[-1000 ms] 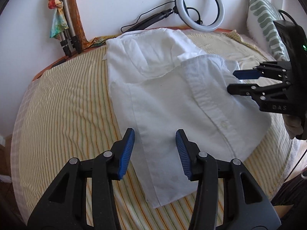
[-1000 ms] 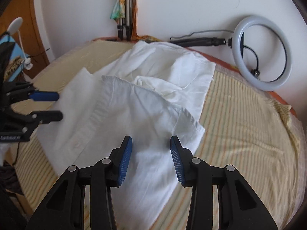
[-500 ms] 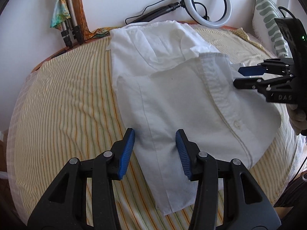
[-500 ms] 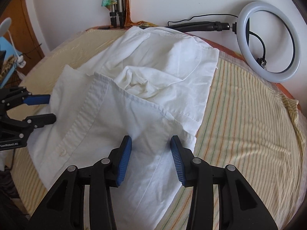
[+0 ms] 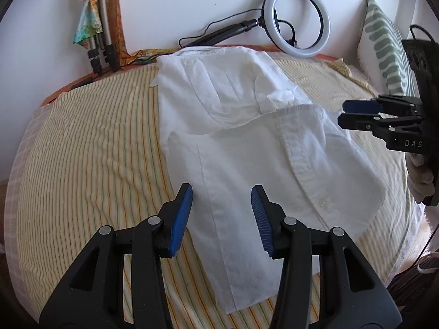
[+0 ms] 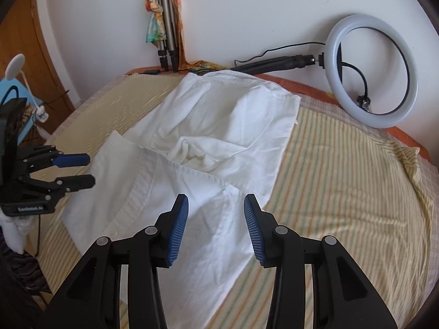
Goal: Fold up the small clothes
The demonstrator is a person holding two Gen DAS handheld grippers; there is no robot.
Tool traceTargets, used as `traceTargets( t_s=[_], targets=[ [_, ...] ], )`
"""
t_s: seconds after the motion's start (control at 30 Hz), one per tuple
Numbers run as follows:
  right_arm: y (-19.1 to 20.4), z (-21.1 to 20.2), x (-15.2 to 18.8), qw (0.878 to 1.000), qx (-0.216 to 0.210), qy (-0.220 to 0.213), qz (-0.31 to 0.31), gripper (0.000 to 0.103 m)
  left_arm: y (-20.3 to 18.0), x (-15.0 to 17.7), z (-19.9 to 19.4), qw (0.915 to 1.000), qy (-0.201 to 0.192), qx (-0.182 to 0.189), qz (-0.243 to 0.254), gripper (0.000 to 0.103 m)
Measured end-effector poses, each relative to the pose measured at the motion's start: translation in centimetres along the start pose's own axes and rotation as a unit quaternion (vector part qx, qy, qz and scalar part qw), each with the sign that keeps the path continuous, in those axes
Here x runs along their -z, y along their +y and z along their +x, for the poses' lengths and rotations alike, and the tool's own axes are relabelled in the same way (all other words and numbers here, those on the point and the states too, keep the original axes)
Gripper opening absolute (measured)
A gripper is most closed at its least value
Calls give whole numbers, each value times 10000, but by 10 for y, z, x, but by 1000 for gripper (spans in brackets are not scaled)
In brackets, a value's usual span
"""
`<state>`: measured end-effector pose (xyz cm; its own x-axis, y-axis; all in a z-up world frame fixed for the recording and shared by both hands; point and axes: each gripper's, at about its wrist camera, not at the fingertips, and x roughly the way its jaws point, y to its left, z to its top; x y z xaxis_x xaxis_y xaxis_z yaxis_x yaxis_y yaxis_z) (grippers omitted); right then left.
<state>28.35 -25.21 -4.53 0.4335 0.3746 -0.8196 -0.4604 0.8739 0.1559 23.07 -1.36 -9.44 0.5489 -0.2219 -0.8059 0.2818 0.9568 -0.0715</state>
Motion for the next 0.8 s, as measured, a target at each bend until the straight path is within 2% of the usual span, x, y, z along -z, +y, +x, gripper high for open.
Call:
traceTargets(
  t_s=[0.13, 0.47, 0.63, 0.8],
  targets=[
    [4, 6, -6, 9994, 326, -68, -71, 40, 10, -9, 2, 9998, -10, -53, -193, 46],
    [-4, 4, -33, 9957, 849, -356, 50, 40, 58, -58, 0, 9955, -461, -378, -733, 47],
    [-11, 8, -46, 9937, 1030, -446, 30, 40, 79, -85, 13, 9932, -593, -311, -953, 47],
    [-20, 17, -61, 9926, 1113, -489, -2, 40, 90, -104, 41, 9920, -477, -18, -1171, 47]
  ],
)
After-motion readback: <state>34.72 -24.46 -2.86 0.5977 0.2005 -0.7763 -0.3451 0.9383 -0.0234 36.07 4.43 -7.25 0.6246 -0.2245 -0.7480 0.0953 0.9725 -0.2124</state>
